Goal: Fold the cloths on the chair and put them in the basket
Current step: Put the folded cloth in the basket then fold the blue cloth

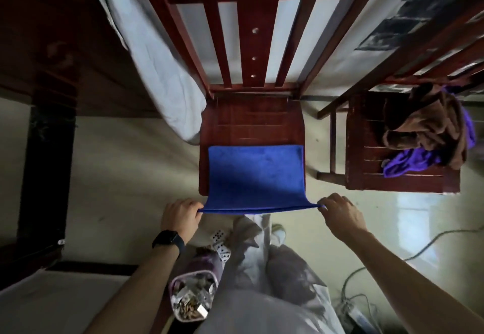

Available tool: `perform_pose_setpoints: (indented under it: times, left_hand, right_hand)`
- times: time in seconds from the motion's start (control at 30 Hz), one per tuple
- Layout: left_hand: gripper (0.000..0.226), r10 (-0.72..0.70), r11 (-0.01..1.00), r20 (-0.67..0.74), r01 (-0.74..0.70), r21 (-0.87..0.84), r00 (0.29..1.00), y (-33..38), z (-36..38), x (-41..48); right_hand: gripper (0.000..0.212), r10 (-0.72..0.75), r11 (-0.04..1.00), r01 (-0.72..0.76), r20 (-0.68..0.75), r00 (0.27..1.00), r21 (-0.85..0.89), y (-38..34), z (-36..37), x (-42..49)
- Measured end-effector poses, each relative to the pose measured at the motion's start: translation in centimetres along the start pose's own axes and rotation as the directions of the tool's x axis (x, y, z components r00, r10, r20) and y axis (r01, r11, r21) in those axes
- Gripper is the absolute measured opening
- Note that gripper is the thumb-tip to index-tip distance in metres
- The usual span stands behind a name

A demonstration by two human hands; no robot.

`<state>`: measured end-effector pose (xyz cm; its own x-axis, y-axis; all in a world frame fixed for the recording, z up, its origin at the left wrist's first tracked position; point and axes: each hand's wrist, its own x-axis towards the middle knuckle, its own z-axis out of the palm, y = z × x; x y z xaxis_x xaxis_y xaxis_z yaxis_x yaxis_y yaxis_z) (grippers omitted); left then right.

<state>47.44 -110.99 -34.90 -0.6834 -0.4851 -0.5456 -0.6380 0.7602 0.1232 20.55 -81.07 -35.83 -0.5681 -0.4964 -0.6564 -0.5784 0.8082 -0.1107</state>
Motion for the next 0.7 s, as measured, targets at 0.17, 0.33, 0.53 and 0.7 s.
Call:
perform_pose_setpoints:
  times: [0.17, 0.33, 0.53, 0.7]
  left_hand:
    - [0.008, -0.280, 0.736, 0.199, 0.343, -0.584, 0.939, -0.1, 1.4, 1.9]
    - [0.011, -0.365, 0.241, 0.335, 0.436, -0.867, 0.868, -2.0, 2.5, 8.3]
    - [0.014, -0.391, -0.015, 0.396, 0.424, -0.905, 0.831, -2.4, 5.0, 14.8]
    - [0.014, -0.460, -0.033, 0.377, 0.408, -0.912, 0.804, -2.2, 6.9, 17.5]
  right_hand:
    - [0.008, 0.206, 0.831, -0.158, -0.031, 0.978, 0.534, 0.2, 1.8, 1.9]
    - [0.014, 0.341, 0.622, -0.276, 0.064, 0.938, 0.733, 0.3, 2.0, 7.8]
    - [0.014, 0.384, 0.497, -0.276, 0.077, 0.920, 0.823, -0.7, 2.4, 14.5]
    - [0.016, 0.394, 0.444, -0.270, 0.084, 0.915, 0.854, -0.8, 3.4, 17.7]
